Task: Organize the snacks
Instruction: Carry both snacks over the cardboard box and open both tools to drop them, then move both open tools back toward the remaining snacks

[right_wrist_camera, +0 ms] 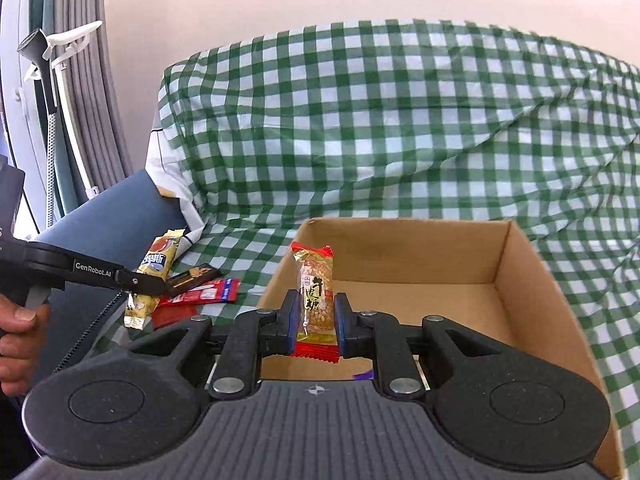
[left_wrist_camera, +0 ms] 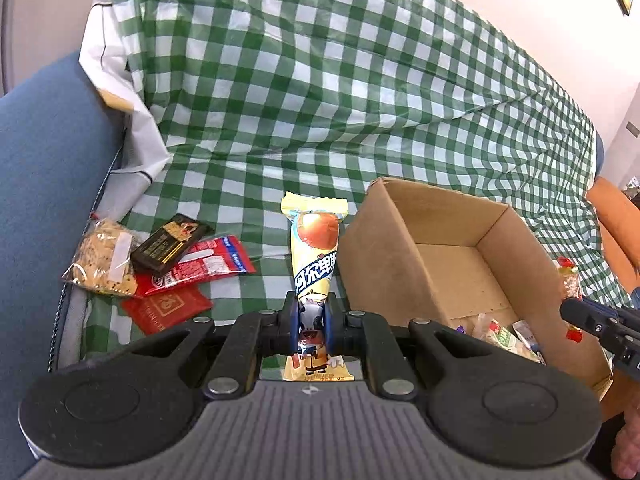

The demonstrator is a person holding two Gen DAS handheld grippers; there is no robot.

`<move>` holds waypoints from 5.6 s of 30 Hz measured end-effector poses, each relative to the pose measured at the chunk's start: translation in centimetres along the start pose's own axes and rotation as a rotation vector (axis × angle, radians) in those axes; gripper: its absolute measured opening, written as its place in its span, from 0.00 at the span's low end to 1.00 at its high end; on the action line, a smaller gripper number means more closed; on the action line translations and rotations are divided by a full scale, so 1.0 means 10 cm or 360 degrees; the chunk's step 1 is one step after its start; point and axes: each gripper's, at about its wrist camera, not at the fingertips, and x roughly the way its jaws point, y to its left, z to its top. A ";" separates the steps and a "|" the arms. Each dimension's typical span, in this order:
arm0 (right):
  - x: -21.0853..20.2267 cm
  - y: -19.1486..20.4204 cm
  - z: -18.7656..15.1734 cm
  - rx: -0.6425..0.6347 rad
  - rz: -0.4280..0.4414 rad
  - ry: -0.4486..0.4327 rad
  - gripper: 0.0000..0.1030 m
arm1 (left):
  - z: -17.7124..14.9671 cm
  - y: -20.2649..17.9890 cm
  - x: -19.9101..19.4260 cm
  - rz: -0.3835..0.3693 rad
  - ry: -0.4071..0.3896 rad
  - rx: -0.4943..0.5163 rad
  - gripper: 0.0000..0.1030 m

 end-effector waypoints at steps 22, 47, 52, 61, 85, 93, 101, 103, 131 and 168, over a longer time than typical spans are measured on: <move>-0.35 -0.89 -0.12 0.0235 -0.0390 -0.0078 0.18 | -0.10 -1.13 -0.19 -0.0449 -0.0441 0.0203 0.12; -0.19 -0.79 -0.06 0.0164 -0.0384 -0.0040 0.18 | -0.22 -1.38 0.03 -0.0531 -0.0388 0.0307 0.12; -0.19 -0.79 -0.07 0.0153 -0.0384 -0.0039 0.18 | -0.22 -1.39 0.03 -0.0533 -0.0393 0.0311 0.12; -0.19 -0.78 -0.07 0.0147 -0.0380 -0.0041 0.18 | -0.22 -1.40 0.02 -0.0540 -0.0398 0.0310 0.12; -0.08 -0.76 -0.05 0.0230 -0.0382 0.0046 0.47 | -0.28 -1.36 -0.01 -0.0529 -0.0349 0.0390 0.27; 0.00 -0.53 -0.06 0.0242 -0.0345 0.0039 0.47 | -0.27 -1.14 -0.08 -0.0393 -0.0344 0.0369 0.27; 0.05 -0.26 -0.03 0.0165 -0.0260 0.0017 0.39 | -0.13 -0.71 -0.01 -0.0102 -0.0288 0.0253 0.27; 0.07 -0.21 -0.02 0.0163 -0.0236 0.0017 0.39 | -0.08 -0.58 0.06 0.0026 -0.0260 0.0237 0.27; 0.44 0.10 0.12 0.0269 0.0036 0.0066 0.35 | 0.50 1.09 1.22 0.0678 0.0026 0.0180 0.67; 0.40 0.07 0.12 0.0259 0.0028 0.0105 0.36 | 0.44 1.21 1.46 0.0440 0.0158 0.0046 0.43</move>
